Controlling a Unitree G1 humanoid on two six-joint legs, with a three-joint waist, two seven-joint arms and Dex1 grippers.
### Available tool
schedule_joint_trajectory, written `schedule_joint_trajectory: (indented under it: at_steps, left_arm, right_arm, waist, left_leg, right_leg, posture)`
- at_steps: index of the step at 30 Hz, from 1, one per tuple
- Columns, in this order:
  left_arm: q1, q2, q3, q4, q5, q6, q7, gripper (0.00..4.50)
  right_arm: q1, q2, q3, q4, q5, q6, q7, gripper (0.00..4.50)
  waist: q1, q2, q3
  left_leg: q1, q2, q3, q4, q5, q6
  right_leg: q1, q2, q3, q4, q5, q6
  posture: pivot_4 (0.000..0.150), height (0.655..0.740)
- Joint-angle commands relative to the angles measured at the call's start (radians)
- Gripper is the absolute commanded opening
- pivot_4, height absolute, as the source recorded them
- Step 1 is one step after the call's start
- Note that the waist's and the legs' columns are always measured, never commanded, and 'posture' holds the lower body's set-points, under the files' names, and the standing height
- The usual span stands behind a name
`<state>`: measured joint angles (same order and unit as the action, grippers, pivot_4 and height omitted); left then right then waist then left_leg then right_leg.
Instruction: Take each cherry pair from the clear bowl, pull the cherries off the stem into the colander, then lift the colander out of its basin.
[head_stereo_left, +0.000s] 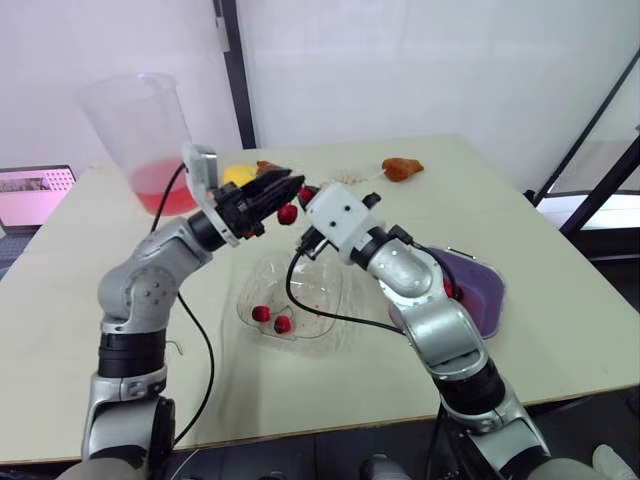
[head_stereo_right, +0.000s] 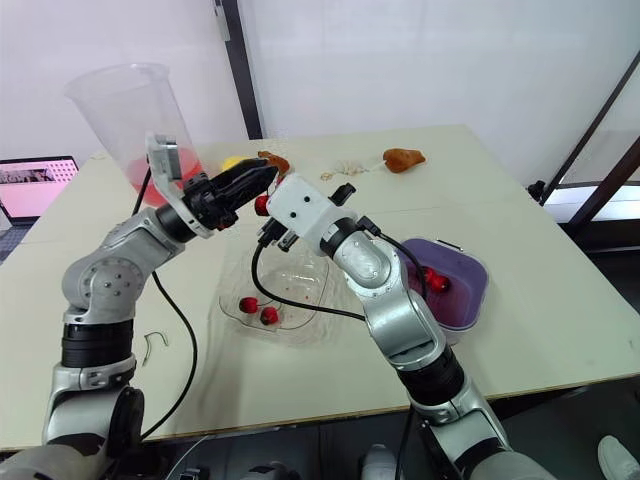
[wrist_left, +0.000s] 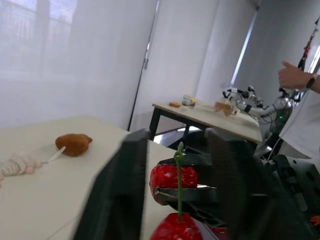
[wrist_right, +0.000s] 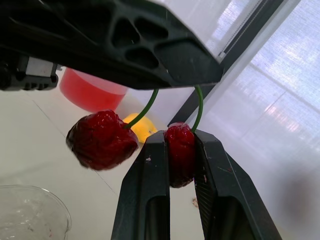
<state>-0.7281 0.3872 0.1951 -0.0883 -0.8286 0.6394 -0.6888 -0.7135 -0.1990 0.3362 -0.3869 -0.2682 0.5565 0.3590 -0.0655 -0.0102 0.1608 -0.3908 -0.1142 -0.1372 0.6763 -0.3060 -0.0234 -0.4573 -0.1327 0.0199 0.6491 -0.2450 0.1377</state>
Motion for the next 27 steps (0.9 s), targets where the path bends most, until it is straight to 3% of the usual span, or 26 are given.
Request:
schedule_joint_trajectory:
  at_steps: [1,5,8,9,10,17,22,24,27]
  left_arm:
    - [-0.032,0.001,0.023,-0.014,-0.016,-0.016,0.000,1.59]
    - [-0.036,0.010,0.027,0.001,-0.019,-0.012,-0.013,1.59]
    - [-0.039,0.008,0.029,0.007,-0.019,-0.014,-0.014,0.67]
    - [-0.039,0.007,0.029,0.008,-0.020,-0.015,-0.014,0.17]
    - [-0.039,0.005,0.029,0.009,-0.020,-0.015,-0.014,0.05]
    - [-0.030,0.004,0.007,0.018,0.002,-0.023,-0.029,0.05]
    - [-0.055,0.014,0.003,0.044,0.012,-0.023,-0.062,0.00]
    - [-0.060,0.029,-0.003,0.052,0.015,-0.018,-0.090,0.00]
    - [-0.070,0.062,-0.008,0.073,0.019,-0.015,-0.142,0.00]
  right_arm:
    - [-0.006,0.011,-0.019,-0.042,0.005,-0.008,-0.003,0.31]
    - [-0.007,0.011,-0.020,-0.043,0.007,-0.006,0.002,0.31]
    - [-0.006,0.008,-0.020,-0.044,0.010,-0.004,0.006,0.31]
    - [-0.006,0.007,-0.020,-0.044,0.011,-0.004,0.006,0.31]
    - [-0.006,0.007,-0.020,-0.045,0.011,-0.004,0.007,0.31]
    - [0.003,0.009,-0.029,-0.058,0.045,0.001,0.034,0.31]
    - [0.017,-0.056,-0.065,-0.115,0.128,0.053,0.150,2.56]
    - [0.021,-0.080,-0.132,-0.162,0.227,0.127,0.220,3.48]
    - [0.034,-0.168,-0.216,-0.238,0.348,0.249,0.322,3.48]
  waist:
    - [0.000,0.000,0.000]
    - [0.000,0.000,0.000]
    - [0.000,0.000,0.000]
    - [0.000,0.000,0.000]
    - [0.000,0.000,0.000]
    - [0.000,0.000,0.000]
    - [0.003,0.000,0.000]
    - [0.006,0.000,0.000]
    - [0.012,0.000,0.000]
  left_leg:
    - [0.000,0.000,0.000,0.000,0.000,0.000]
    - [0.000,0.000,0.000,0.000,0.000,0.000]
    - [0.000,0.000,0.000,0.000,0.000,0.000]
    - [0.000,0.000,0.000,0.000,0.000,0.000]
    - [0.000,0.000,0.000,0.000,0.000,0.000]
    - [0.000,0.000,0.000,0.000,0.000,0.000]
    - [0.000,0.000,0.000,0.000,0.000,0.000]
    - [0.000,0.000,0.000,0.000,0.000,0.000]
    - [-0.001,0.000,0.000,0.001,0.000,0.000]
  right_leg:
    - [0.000,0.000,0.000,0.000,0.000,0.000]
    - [0.000,0.000,0.000,0.000,0.000,0.000]
    - [0.000,0.000,0.000,0.000,0.000,0.000]
    - [0.000,0.000,0.000,0.000,0.000,0.000]
    - [0.000,0.000,0.000,0.000,0.000,0.000]
    - [0.000,0.000,0.000,0.000,0.000,0.000]
    - [0.000,0.000,0.000,0.000,0.000,0.000]
    - [0.000,0.000,0.000,0.000,0.000,0.000]
    - [0.000,0.000,0.000,-0.001,0.000,0.000]
  posture:
    - [0.150,0.7400]
    - [0.150,0.7400]
    - [0.150,0.7400]
    - [0.150,0.7400]
    - [0.150,0.7400]
    - [0.150,0.7400]
    - [0.150,0.7400]
    - [0.150,0.7400]
    - [0.150,0.7400]
